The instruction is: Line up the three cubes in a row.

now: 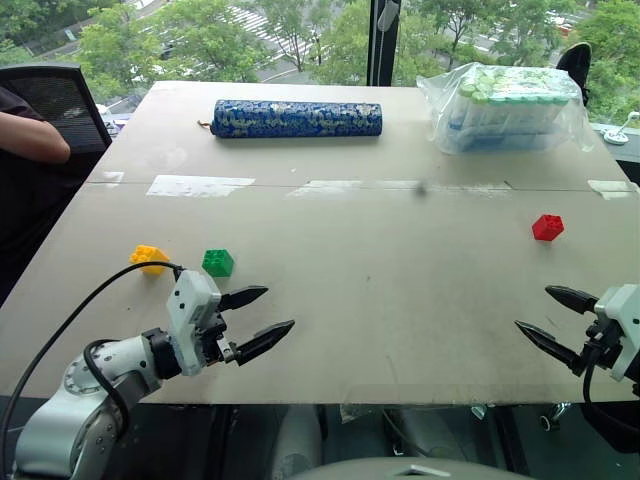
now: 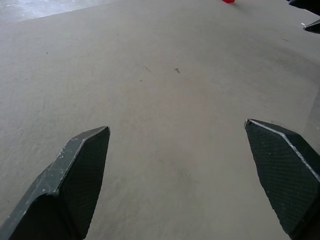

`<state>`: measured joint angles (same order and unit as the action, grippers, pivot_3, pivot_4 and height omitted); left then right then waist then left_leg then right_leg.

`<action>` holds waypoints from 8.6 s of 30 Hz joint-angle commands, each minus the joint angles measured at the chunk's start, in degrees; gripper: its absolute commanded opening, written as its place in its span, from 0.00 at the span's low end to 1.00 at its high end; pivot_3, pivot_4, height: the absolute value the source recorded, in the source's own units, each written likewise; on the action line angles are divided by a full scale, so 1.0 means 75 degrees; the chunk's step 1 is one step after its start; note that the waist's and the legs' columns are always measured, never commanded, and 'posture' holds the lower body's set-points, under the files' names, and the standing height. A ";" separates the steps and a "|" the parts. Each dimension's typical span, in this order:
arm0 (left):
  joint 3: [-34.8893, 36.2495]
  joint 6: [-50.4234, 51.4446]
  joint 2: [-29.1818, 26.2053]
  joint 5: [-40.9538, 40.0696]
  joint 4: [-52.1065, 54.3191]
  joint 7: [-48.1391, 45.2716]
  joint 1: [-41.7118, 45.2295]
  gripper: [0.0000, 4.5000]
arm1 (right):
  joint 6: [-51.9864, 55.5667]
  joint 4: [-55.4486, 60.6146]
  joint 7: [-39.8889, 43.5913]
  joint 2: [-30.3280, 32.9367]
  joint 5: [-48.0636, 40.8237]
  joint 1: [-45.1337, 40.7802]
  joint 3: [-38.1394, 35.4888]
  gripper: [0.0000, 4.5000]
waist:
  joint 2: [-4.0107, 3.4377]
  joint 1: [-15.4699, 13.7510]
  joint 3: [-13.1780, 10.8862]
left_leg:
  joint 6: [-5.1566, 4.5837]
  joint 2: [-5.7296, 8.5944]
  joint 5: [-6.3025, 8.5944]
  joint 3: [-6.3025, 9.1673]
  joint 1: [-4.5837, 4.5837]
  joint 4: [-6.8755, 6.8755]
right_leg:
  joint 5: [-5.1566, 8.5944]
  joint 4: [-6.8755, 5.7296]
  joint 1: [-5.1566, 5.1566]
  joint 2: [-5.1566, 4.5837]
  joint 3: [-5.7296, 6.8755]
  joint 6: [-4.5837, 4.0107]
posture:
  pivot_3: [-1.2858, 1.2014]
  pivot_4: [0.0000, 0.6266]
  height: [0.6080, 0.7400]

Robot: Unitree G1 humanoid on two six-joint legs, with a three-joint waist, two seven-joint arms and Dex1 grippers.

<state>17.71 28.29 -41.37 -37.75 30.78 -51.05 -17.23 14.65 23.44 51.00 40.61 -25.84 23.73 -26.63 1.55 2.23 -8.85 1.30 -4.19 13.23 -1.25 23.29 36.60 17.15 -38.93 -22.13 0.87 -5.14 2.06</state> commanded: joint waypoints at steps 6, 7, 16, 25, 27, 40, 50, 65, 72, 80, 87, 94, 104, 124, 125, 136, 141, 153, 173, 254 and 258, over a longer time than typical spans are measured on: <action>-0.0479 0.0574 -0.0138 -0.0730 0.0602 0.0114 0.1405 0.98 | 0.2918 0.0422 -0.3877 -0.0929 0.0748 -0.2109 0.0057 0.92 | -0.0027 0.0011 -0.0006 | 0.0003 0.0000 -0.0002 0.0005 0.0006 0.0034 | -0.0008 -0.0017 -0.0003 0.0004 -0.0006 -0.0001 | 0.52 0.24 1.00; -0.0586 0.0677 -0.0172 -0.0820 0.0683 0.0100 0.1588 0.98 | 0.3442 0.0371 -0.4100 -0.0898 0.0651 -0.2472 0.0031 0.92 | -0.0027 0.0011 -0.0006 | 0.0002 0.0005 -0.0002 -0.0006 0.0004 0.0034 | -0.0012 -0.0017 -0.0002 0.0002 -0.0022 -0.0004 | 0.52 0.24 1.00; -0.1570 0.1330 -0.0319 -0.1114 0.0804 0.0083 0.3202 0.98 | 0.6063 -0.1641 -0.5241 -0.0575 0.0924 -0.5642 0.0514 0.92 | -0.0027 0.0002 -0.0007 | 0.0000 0.0003 -0.0002 0.0009 0.0051 0.0032 | -0.0018 -0.0010 -0.0038 0.0023 -0.0022 0.0004 | 0.52 0.24 1.00; -0.1665 0.1437 -0.0200 -0.1248 0.0913 0.0240 0.3397 0.98 | 0.5291 -0.4364 -0.5335 -0.0524 0.1575 -0.7451 0.1150 0.92 | -0.0028 0.0010 -0.0008 | 0.0001 0.0006 -0.0001 -0.0001 0.0072 -0.0004 | -0.0019 0.0002 -0.0076 0.0021 -0.0038 0.0006 | 0.52 0.24 1.00; -0.1639 0.1425 -0.0203 -0.1252 0.0955 0.0255 0.3318 1.00 | 0.5166 -0.4743 -0.5211 -0.0489 0.1636 -0.7621 0.1273 0.81 | -0.0027 0.0009 -0.0008 | 0.0001 0.0006 -0.0001 -0.0001 0.0071 -0.0004 | -0.0019 0.0000 -0.0076 0.0021 -0.0037 0.0006 | 0.52 0.24 1.00; -0.1095 0.0992 -0.0414 -0.1067 0.1106 0.0143 0.2255 1.00 | 0.2453 -0.3676 -0.0268 0.0308 0.0688 -0.7049 0.2728 0.30 | -0.0032 0.0033 -0.0011 | 0.0000 0.0003 -0.0001 -0.0002 0.0068 -0.0003 | -0.0019 -0.0002 -0.0075 0.0022 -0.0036 0.0006 | 0.52 0.24 1.00; -0.0685 0.0738 -0.0754 -0.0920 0.1159 -0.0160 0.1664 1.00 | -0.0202 -0.5416 0.2761 -0.0046 0.2169 -0.8702 0.5551 0.30 | -0.0041 -0.0019 -0.0022 | -0.0001 0.0001 -0.0001 0.0003 0.0063 0.0044 | -0.0020 -0.0017 -0.0062 0.0019 -0.0029 0.0005 | 0.52 0.24 1.00; -0.0240 0.0752 -0.0740 -0.1123 0.1848 0.0321 0.0801 1.00 | -0.0554 -0.5989 0.3245 -0.0630 0.2798 -0.9053 0.5872 0.30 | -0.0042 0.0004 -0.0024 | -0.0002 0.0000 0.0000 0.0010 0.0061 0.0066 | -0.0019 -0.0065 -0.0065 0.0017 -0.0019 0.0003 | 0.52 0.24 1.00; -0.0232 0.0762 -0.0779 -0.1152 0.1848 0.0334 0.0785 1.00 | -0.0577 -0.6053 0.3318 -0.0721 0.2951 -0.9063 0.5891 0.30 | -0.0042 0.0006 -0.0024 | -0.0002 0.0001 0.0000 0.0009 0.0060 0.0082 | -0.0018 -0.0077 -0.0065 0.0018 -0.0021 0.0003 | 0.52 0.24 1.00; -0.0192 0.0761 -0.0803 -0.1161 0.1855 0.0317 0.0775 1.00 | -0.0640 -0.6148 0.3394 -0.0809 0.3082 -0.9071 0.5898 0.69 | -0.0042 0.0010 -0.0024 | -0.0002 0.0001 0.0000 0.0010 0.0059 0.0082 | -0.0018 -0.0088 -0.0069 0.0019 -0.0020 0.0002 | 0.52 0.24 1.00; -0.0106 0.0744 -0.0699 -0.1114 0.1773 0.0382 0.0632 1.00 | -0.0475 -0.5530 0.3476 -0.0645 0.2793 -0.8873 0.5595 0.98 | -0.0043 0.0010 -0.0025 | -0.0002 0.0001 0.0000 0.0010 0.0059 0.0082 | -0.0018 -0.0093 -0.0071 0.0018 -0.0021 0.0002 | 0.52 0.24 1.00; -0.0087 0.0617 -0.0194 -0.0883 0.1430 0.0845 0.0296 1.00 | 0.0428 -0.3799 0.3194 -0.0226 0.2011 -0.7997 0.4892 0.98 | -0.0042 -0.0015 -0.0024 | -0.0002 0.0001 0.0000 0.0014 0.0060 0.0081 | -0.0018 -0.0096 -0.0071 0.0017 -0.0018 0.0002 | 0.52 0.24 1.00; 0.0359 0.1509 0.1854 0.0613 0.0782 0.5310 0.1023 1.00 | 0.2031 0.0433 0.1722 -0.0881 -0.1149 -0.5692 0.3055 0.98 | -0.0023 -0.0007 -0.0017 | -0.0002 0.0002 0.0001 0.0033 0.0059 0.0088 | -0.0019 -0.0111 -0.0063 0.0022 -0.0013 0.0006 | 0.52 0.24 1.00; 0.0234 0.2132 0.1420 0.1700 -0.0691 0.5480 0.2377 1.00 | 0.1352 0.1296 0.0938 -0.0484 -0.1173 -0.4724 0.3022 0.98 | 0.0005 -0.0008 -0.0012 | 0.0000 0.0007 0.0000 0.0031 0.0060 0.0091 | -0.0018 -0.0108 -0.0063 0.0022 -0.0013 0.0006 | 0.52 0.24 1.00; 0.0222 0.2085 0.1362 0.1796 -0.0767 0.5447 0.2385 1.00 | 0.1345 0.1298 0.0916 -0.0475 -0.1177 -0.4716 0.3034 0.98 | 0.0005 -0.0008 -0.0012 | 0.0000 0.0007 0.0000 0.0031 0.0060 0.0091 | -0.0018 -0.0108 -0.0063 0.0022 -0.0014 0.0006 | 0.52 0.24 1.00; 0.0112 0.1746 0.0473 0.1991 -0.1541 0.4019 0.2588 1.00 | 0.1390 0.1179 0.0805 -0.0404 -0.1240 -0.4865 0.3147 0.98 | 0.0012 -0.0006 -0.0017 | 0.0000 0.0006 0.0000 0.0033 0.0060 0.0090 | -0.0018 -0.0108 -0.0065 0.0023 -0.0010 0.0005 | 0.52 0.24 1.00; -0.0040 0.1405 -0.0073 0.2234 -0.2230 0.3349 0.2776 0.95 | 0.1429 0.1151 0.0797 -0.0368 -0.1270 -0.4924 0.3158 0.99 | 0.0012 -0.0005 -0.0017 | -0.0001 0.0006 0.0000 0.0028 0.0060 0.0090 | -0.0017 -0.0107 -0.0067 0.0019 -0.0011 0.0005 | 0.52 0.24 1.00; -0.0464 0.0357 -0.0380 0.2315 -0.2792 0.1710 0.3012 0.29 | 0.1503 0.1272 0.0723 -0.0169 -0.1359 -0.4783 0.3030 0.99 | 0.0014 -0.0009 -0.0019 | -0.0001 0.0006 0.0000 0.0028 0.0063 0.0088 | -0.0017 -0.0105 -0.0069 0.0018 -0.0009 0.0004 | 0.52 0.24 1.00; -0.3990 -0.1782 0.0633 0.2764 -0.5899 -0.3262 0.7299 0.29 | 0.1357 0.1774 0.0053 0.0461 -0.1023 -0.2924 0.2049 0.99 | 0.0017 -0.0080 -0.0023 | -0.0001 0.0007 0.0000 0.0030 0.0069 0.0095 | -0.0016 -0.0103 -0.0067 0.0033 -0.0011 0.0006 | 0.52 0.24 1.00; 0.0035 0.0948 -0.1963 0.3226 -0.6622 0.0315 0.4824 0.87 | 0.1684 0.1577 0.0085 -0.0240 -0.1653 -0.4305 0.3447 0.99 | 0.0042 -0.0175 -0.0032 | -0.0001 0.0005 -0.0001 0.0060 0.0071 0.0101 | -0.0015 -0.0116 -0.0068 0.0020 0.0024 0.0003 | 0.52 0.24 1.00; -0.0142 0.0785 -0.2021 0.3236 -0.6867 0.0150 0.4919 0.50 | 0.1621 0.1700 0.0223 -0.0114 -0.1748 -0.4254 0.3346 0.99 | 0.0042 -0.0164 -0.0032 | -0.0001 0.0003 0.0000 0.0052 0.0071 0.0099 | -0.0015 -0.0116 -0.0072 0.0019 0.0020 0.0003 | 0.52 0.24 1.00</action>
<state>16.03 35.60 -54.69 -13.63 -20.79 -49.22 18.70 27.58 33.65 52.26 39.18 -37.66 -7.99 0.54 1.87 1.00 -9.10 1.29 -4.16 13.23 -0.85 23.83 37.33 17.04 -39.81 -22.67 1.01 -4.99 2.09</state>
